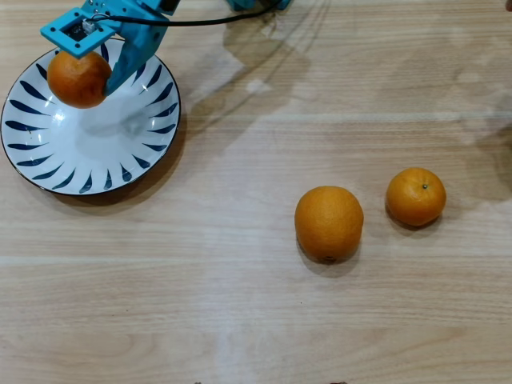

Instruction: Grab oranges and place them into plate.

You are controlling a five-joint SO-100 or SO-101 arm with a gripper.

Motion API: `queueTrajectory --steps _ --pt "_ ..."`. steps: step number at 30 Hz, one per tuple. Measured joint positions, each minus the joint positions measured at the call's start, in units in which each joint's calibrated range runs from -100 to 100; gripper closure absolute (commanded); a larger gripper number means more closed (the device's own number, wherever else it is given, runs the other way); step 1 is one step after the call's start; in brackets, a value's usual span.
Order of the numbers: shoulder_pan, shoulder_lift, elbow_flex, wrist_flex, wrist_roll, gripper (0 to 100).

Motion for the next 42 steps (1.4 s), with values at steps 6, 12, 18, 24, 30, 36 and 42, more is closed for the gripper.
queueTrajectory --steps 6,12,18,24,30,36,42 --pt "-3.55 -0.85 -0.53 -0.09 0.00 46" --pt "-8.19 -1.27 -0.53 -0.09 -0.16 46" --pt "-17.31 -2.71 -0.53 -0.09 -0.16 49" --pt "-30.22 -4.99 -0.53 -0.09 0.31 75" --pt "-40.35 -4.99 -1.42 -0.09 -0.10 66" --pt "-49.56 1.10 -4.60 -10.08 0.16 68" --pt "-55.21 4.15 -6.64 -17.40 0.21 67"
